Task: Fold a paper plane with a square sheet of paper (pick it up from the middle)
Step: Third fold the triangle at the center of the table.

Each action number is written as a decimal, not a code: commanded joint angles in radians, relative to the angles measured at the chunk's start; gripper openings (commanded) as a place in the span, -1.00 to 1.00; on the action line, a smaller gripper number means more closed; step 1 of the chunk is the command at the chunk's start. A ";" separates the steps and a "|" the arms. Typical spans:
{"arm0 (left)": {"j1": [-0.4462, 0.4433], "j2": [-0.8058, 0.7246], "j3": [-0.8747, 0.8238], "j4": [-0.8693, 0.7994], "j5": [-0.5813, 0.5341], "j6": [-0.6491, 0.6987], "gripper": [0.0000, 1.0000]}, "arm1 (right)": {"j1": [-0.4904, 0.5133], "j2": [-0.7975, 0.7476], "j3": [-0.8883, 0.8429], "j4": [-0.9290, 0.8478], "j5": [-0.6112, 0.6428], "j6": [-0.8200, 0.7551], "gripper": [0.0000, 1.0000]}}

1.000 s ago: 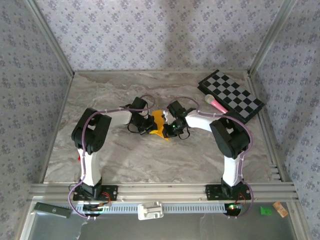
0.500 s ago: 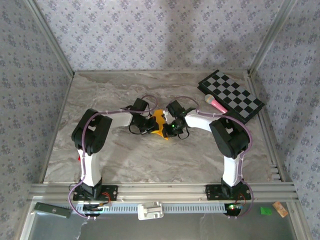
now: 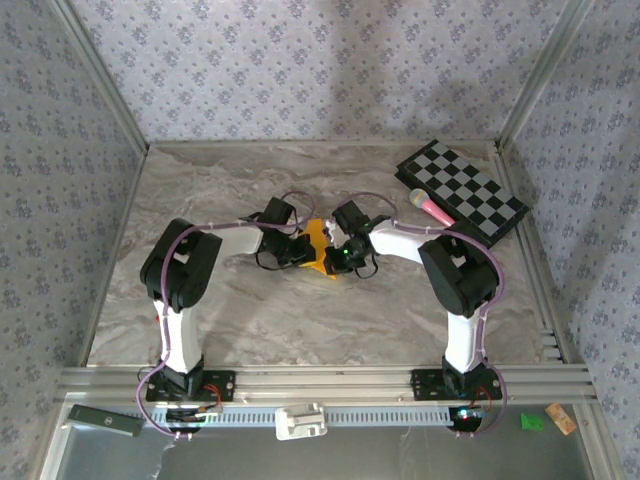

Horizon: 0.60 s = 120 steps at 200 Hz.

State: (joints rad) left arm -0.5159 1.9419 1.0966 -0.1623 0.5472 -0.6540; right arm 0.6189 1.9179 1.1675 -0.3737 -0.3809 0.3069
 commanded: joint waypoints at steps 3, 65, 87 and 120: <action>0.086 0.006 -0.033 -0.074 -0.125 0.080 -0.90 | -0.010 0.043 -0.050 -0.119 0.089 -0.009 -1.00; 0.173 -0.069 -0.067 -0.031 -0.109 0.137 -0.81 | -0.007 0.064 -0.042 -0.119 0.085 0.017 -1.00; 0.184 -0.123 -0.072 -0.028 -0.116 0.144 -0.77 | -0.005 0.066 -0.042 -0.120 0.086 0.020 -1.00; 0.162 -0.222 -0.081 0.011 -0.092 0.070 -0.73 | -0.004 0.062 -0.033 -0.118 0.082 0.029 -1.00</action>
State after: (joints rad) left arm -0.3290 1.8153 1.0222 -0.1673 0.4648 -0.5503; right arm 0.6178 1.9224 1.1641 -0.3439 -0.3771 0.3183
